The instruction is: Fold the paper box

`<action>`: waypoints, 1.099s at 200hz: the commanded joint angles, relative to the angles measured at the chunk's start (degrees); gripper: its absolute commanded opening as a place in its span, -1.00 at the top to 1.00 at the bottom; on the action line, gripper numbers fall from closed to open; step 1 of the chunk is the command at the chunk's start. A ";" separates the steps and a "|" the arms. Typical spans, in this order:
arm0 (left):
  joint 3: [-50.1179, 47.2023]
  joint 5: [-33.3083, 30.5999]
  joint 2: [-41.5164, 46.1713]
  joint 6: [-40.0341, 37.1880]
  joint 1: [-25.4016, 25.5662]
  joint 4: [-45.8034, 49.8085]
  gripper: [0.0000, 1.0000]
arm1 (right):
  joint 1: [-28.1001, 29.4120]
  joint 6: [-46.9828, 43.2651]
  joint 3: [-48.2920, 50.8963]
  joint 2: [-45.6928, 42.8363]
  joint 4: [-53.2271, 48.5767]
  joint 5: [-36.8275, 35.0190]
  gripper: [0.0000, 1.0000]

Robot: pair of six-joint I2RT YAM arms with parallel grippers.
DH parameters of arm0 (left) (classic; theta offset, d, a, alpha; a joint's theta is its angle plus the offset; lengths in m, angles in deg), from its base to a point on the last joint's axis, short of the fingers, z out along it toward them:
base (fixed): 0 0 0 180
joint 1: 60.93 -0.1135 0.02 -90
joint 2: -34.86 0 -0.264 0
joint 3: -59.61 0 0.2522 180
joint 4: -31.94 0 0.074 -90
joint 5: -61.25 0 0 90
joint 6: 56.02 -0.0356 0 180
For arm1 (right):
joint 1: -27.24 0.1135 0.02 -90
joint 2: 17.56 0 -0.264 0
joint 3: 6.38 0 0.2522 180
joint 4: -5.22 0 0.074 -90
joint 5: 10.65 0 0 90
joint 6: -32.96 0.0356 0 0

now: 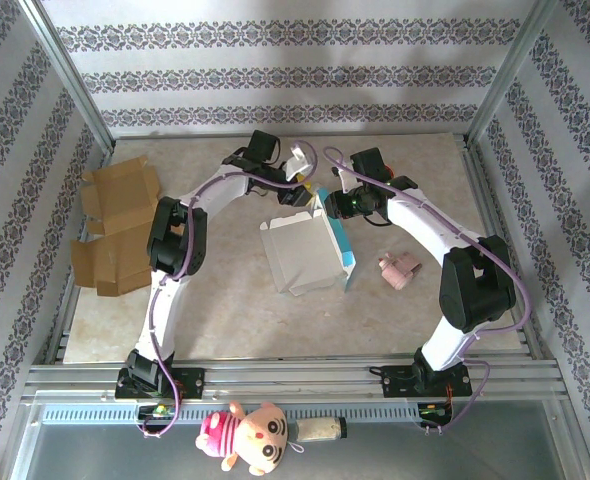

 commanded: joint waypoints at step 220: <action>-22.28 -8.73 8.05 24.49 5.29 -31.18 0.95 | -1.07 9.57 2.38 -1.80 -1.74 0.22 -0.14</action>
